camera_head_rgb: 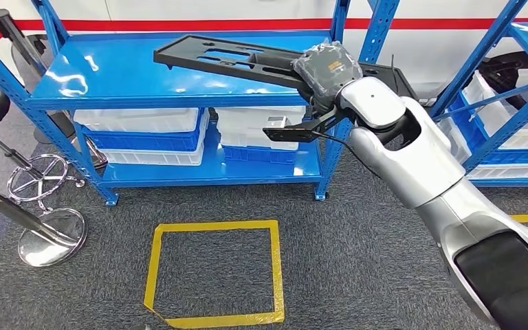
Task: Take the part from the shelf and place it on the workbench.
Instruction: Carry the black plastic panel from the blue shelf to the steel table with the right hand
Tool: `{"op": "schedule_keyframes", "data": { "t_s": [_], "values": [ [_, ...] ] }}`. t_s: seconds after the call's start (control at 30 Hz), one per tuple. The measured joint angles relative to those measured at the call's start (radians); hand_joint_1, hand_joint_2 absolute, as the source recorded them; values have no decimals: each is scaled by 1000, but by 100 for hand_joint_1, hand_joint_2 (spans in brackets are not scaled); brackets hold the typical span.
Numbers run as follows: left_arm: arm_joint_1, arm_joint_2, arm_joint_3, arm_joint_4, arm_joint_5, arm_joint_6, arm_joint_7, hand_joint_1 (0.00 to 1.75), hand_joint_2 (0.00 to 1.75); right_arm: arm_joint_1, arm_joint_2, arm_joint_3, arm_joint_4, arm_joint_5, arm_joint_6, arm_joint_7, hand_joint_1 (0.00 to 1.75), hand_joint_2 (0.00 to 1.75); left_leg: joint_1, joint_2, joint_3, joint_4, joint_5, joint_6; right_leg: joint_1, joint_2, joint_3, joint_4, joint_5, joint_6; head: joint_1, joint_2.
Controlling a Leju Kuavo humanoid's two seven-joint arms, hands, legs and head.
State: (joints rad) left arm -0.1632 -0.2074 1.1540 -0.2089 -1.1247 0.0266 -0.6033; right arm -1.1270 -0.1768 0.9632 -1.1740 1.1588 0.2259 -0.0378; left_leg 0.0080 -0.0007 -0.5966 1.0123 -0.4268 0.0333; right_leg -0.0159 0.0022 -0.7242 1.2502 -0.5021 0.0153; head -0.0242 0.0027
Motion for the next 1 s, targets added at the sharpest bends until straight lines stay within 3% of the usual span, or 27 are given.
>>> {"op": "schedule_keyframes", "data": {
  "t_s": [0.07, 0.1, 0.2, 0.27, 0.37, 0.43, 0.47, 0.5, 0.57, 0.6, 0.63, 0.77, 0.83, 0.9, 0.93, 0.97, 1.0],
  "values": [
    [-36, 2, -2, -4, 34, -32, -41, 0, 175, -10, 34, 0, 4, 1, -3, -14, 175, 175, -2, 3, -4, 12, -7, -7, 2, -1, 60, -129, 55, -7, 0, 0],
    [-56, 8, -2, -6, 46, -48, -50, 0, 175, -17, 55, 0, 6, 0, -4, -18, 175, 175, -3, 6, -8, 16, -10, -12, 4, -1, 77, -169, 67, -12, 0, 0],
    [-107, 25, -2, -13, 64, -69, -44, 0, 175, -27, 112, 2, 18, -1, -4, -19, 175, 175, -5, 9, -15, 18, -8, -24, 9, 0, 81, -189, 69, -25, -1, 0],
    [-123, 32, -3, -18, 65, -71, -53, 0, 175, -32, 135, 2, 24, -1, -4, -17, 175, 175, -3, 7, -25, 39, -26, -32, 7, -3, 84, -196, 72, -38, -1, 0],
    [-123, 35, -17, -32, 73, -83, -86, 0, 175, -40, 146, 2, 32, -1, -6, -12, 175, 175, 0, 5, -95, 199, -111, -44, 5, -8, 88, -202, 74, -48, -1, 0],
    [-115, 25, -48, -57, 123, -105, -94, 0, 175, -40, 146, 2, 41, 0, -9, -11, 175, 175, 1, 5, -139, 292, -135, -47, 6, -7, 87, -201, 73, -49, -1, 0],
    [-110, 17, -74, -74, 155, -113, -94, 0, 175, -40, 146, 2, 46, 2, -11, -11, 175, 175, 1, 5, -139, 289, -120, -46, 6, -5, 88, -200, 73, -49, -1, 0],
    [-107, 8, -104, -89, 187, -113, -94, 0, 175, -40, 146, 2, 51, 4, -15, -12, 175, 175, 2, 5, -122, 248, -88, -44, 6, -4, 89, -199, 72, -49, -1, 0],
    [-104, -3, -167, -106, 236, -92, -91, 0, 175, -41, 146, 2, 60, 9, -22, -15, 175, 175, 0, 4, -61, 116, -20, -35, 8, -1, 91, -197, 69, -47, -1, 0],
    [-104, -5, -194, -109, 251, -77, -88, 0, 175, -42, 145, 2, 62, 11, -23, -14, 175, 175, -2, 4, -37, 63, -4, -31, 9, 0, 90, -196, 69, -44, -1, 0],
    [-103, -5, -217, -110, 260, -62, -82, 0, 175, -42, 144, 2, 63, 13, -22, -12, 175, 175, -4, 3, -23, 33, 0, -27, 10, 1, 87, -196, 70, -40, -1, 0],
    [-79, -2, -267, -100, 271, -20, -30, 0, 175, -38, 130, 2, 62, 17, -10, -3, 175, 175, -1, 4, -14, 6, 0, -15, 10, 0, 81, -189, 63, -19, 0, 0],
    [-62, 9, -275, -89, 287, -10, 20, 0, 175, -40, 121, 1, 58, 17, -8, -3, 175, 175, 4, 6, -8, -4, 6, -6, 9, 0, 49, -114, 15, -11, 0, 0],
    [-43, 27, -275, -76, 297, 4, 68, 0, 175, -41, 118, 1, 56, 16, -4, -7, 175, 175, 3, 7, -8, -3, 5, -2, 8, 0, -10, 11, -44, -7, 0, 0],
    [-33, 36, -275, -70, 299, 13, 91, 0, 175, -41, 117, 1, 56, 16, -1, -9, 175, 175, 3, 8, -8, -2, 5, -1, 7, 0, -33, 57, -57, -6, 0, 0],
    [-23, 43, -275, -65, 299, 23, 115, 0, 175, -40, 116, 1, 56, 16, 2, -10, 175, 175, 3, 8, -9, 0, 3, -2, 5, -1, -40, 69, -50, -5, 0, 0],
    [-14, 49, -274, -61, 299, 34, 139, 0, 175, -40, 114, 1, 56, 16, 3, -11, 175, 175, 3, 7, -9, 3, 1, -2, 3, -1, -30, 47, -27, -5, 0, 0]
  ]
}}
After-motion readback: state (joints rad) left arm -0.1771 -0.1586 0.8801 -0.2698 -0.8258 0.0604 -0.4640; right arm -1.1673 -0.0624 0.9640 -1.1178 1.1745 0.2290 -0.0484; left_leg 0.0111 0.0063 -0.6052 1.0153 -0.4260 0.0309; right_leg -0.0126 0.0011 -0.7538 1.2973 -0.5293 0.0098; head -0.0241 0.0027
